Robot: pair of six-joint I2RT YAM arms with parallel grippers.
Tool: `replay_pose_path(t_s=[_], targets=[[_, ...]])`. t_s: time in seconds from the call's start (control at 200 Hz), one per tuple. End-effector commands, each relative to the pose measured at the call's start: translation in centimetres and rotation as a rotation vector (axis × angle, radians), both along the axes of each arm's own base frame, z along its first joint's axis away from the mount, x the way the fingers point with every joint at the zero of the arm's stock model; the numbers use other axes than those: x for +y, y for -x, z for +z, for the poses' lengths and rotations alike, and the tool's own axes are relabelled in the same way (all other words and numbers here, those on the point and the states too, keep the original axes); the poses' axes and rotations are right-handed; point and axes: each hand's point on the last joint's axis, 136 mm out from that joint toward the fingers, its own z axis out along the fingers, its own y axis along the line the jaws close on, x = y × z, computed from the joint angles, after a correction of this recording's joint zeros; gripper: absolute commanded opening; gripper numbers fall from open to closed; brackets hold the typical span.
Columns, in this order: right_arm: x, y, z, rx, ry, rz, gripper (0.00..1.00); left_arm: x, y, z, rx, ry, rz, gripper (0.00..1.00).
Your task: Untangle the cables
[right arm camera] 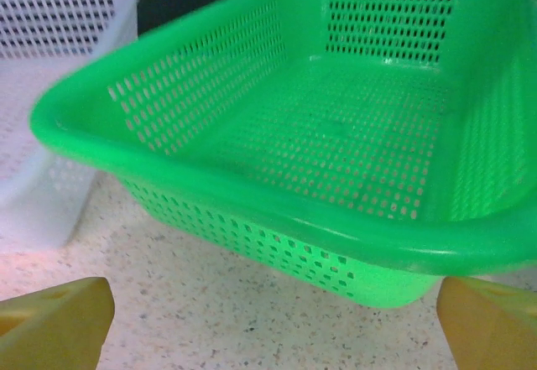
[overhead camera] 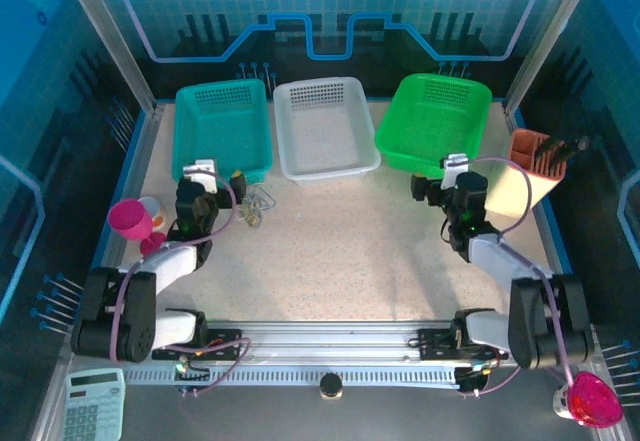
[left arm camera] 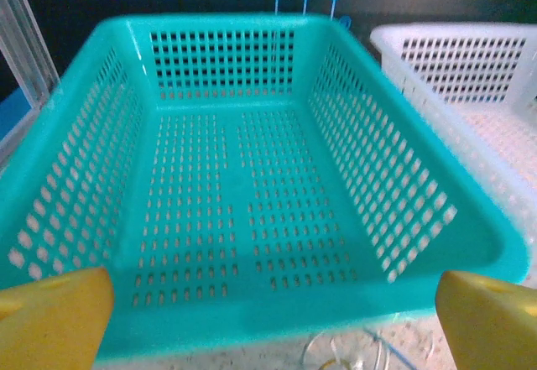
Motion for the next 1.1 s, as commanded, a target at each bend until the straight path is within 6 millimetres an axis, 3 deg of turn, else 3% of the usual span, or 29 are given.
replay_pose_path(t_s=[0.0,0.085,0.18,0.27,0.425,0.58,0.77,0.935,1.091], targets=[[1.4,1.5,1.4,0.056,-0.119,0.029,1.00,-0.3,-0.1,2.1,0.029,0.030,0.002,0.99],[3.2,2.3,2.8,0.085,-0.198,0.115,1.00,-0.5,-0.2,3.4,0.041,0.075,0.007,0.99],[4.5,2.9,3.1,0.139,-0.282,0.156,1.00,-1.0,-0.3,4.8,0.050,0.135,0.003,0.99],[5.3,2.9,2.6,0.180,-0.379,0.161,1.00,-1.9,-0.3,6.5,0.062,0.190,-0.004,0.99],[8.3,2.3,1.3,0.286,-0.528,0.238,1.00,-4.2,0.1,9.4,0.085,0.252,-0.047,0.99],[11.4,2.4,0.0,0.352,-0.495,0.293,1.00,-6.2,1.3,10.9,0.131,0.299,-0.069,0.99],[13.8,4.0,0.3,0.364,-0.377,0.330,1.00,-6.7,4.0,8.8,0.251,0.415,-0.019,0.99],[10.6,3.9,0.7,0.417,-0.422,0.124,1.00,-7.2,6.5,5.4,0.326,0.448,-0.003,0.99],[10.4,3.3,1.2,0.415,-0.624,0.183,1.00,-6.9,7.5,1.5,0.373,0.429,0.030,0.99]])
